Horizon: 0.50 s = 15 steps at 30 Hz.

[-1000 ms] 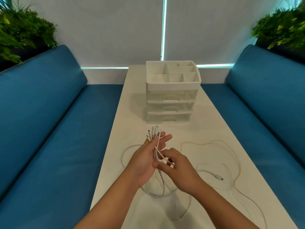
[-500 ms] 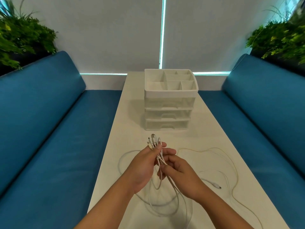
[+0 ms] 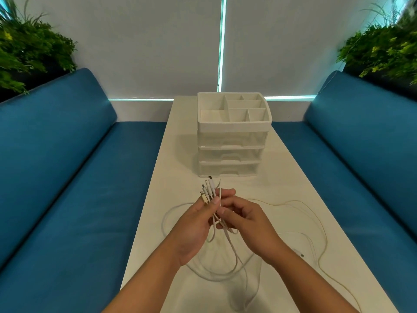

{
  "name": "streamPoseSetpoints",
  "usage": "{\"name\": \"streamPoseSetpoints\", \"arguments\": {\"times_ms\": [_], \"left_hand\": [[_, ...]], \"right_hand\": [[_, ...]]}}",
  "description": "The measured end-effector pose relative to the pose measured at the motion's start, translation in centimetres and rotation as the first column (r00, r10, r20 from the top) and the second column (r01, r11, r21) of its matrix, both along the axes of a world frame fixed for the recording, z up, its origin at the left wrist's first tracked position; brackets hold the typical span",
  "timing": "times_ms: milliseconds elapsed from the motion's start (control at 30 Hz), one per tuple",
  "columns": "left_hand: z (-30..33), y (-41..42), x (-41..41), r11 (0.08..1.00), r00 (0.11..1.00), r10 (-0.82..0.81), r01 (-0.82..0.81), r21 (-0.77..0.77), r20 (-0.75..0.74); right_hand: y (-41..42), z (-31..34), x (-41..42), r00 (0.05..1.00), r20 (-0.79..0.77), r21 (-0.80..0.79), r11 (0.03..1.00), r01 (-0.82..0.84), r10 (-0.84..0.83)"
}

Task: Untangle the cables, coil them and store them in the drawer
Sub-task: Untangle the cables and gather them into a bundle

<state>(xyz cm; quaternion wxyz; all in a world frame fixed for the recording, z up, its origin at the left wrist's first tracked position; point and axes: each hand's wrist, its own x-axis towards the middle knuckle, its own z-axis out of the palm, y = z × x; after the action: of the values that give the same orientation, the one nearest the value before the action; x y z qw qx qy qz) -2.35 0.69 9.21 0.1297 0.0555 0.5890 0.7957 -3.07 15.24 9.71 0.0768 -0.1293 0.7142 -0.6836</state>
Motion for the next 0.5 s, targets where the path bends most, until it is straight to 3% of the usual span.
{"name": "streamPoseSetpoints", "arguments": {"times_ms": [133, 267, 367, 500], "left_hand": [[0.1, 0.2, 0.0, 0.997, 0.998, -0.029, 0.025, 0.072, 0.051], [0.3, 0.4, -0.3, 1.000, 0.998, 0.016, -0.018, 0.022, 0.059], [1.2, 0.3, -0.7, 0.997, 1.000, 0.011, -0.009, -0.073, 0.027], [3.5, 0.5, -1.7, 0.999, 0.999, 0.026, -0.027, -0.035, -0.039]], "right_hand": [[0.1, 0.2, -0.2, 1.000, 0.013, 0.046, 0.999, -0.004, 0.003], [0.4, 1.3, -0.6, 0.978, 0.137, 0.064, 0.984, -0.168, 0.158], [1.2, 2.3, -1.4, 0.933, 0.187, 0.213, 0.915, -0.343, 0.306], [1.7, 2.1, -2.3, 0.904, 0.217, 0.325, 0.846, -0.423, 0.369]]}}
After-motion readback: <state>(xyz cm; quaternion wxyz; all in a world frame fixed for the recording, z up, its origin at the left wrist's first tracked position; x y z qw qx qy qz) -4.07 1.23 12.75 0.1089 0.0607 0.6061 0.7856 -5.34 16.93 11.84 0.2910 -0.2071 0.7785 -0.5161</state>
